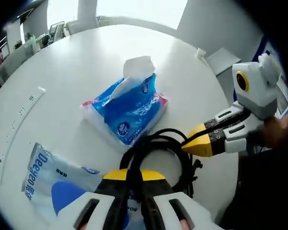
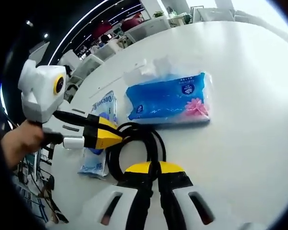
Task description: Arrange the tabletop items into an orderly group along one side of the table until the central work area is clear of visible clutter.
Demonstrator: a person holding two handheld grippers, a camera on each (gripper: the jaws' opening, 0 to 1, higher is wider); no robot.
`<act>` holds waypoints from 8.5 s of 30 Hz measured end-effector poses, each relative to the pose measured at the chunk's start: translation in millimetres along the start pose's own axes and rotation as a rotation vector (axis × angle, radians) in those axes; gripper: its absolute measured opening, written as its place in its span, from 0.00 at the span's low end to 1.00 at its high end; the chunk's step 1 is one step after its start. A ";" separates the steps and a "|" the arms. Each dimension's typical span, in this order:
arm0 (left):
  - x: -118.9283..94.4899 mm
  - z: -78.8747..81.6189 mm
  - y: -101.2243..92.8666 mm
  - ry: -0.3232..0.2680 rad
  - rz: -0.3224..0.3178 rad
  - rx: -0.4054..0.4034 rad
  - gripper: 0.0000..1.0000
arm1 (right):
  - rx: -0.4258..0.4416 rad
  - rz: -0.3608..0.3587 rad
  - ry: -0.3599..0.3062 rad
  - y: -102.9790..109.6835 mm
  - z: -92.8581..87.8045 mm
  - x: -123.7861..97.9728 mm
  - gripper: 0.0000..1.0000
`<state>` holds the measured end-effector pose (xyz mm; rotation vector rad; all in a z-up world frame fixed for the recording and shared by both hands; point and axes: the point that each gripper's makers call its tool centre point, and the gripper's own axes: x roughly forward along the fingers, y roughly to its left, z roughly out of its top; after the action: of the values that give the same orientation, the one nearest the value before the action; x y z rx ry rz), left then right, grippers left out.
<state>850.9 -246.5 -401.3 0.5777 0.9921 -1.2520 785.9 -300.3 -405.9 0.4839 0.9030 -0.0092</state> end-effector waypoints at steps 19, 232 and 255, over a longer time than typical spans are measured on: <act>-20.9 10.2 -14.9 -0.037 -0.008 -0.022 0.04 | -0.015 0.023 -0.073 3.9 13.9 -30.8 0.00; -19.4 80.3 5.0 -0.432 0.202 -0.415 0.00 | -0.389 -0.049 -0.331 -81.5 123.9 -45.2 0.00; 0.7 93.9 -4.9 -0.446 0.221 -0.493 0.00 | -0.515 -0.043 -0.281 -108.9 141.7 -39.2 0.00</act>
<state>874.1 -325.3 -355.7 0.0144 0.7902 -0.8423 845.1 -462.8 -346.1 -0.0192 0.6067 0.1117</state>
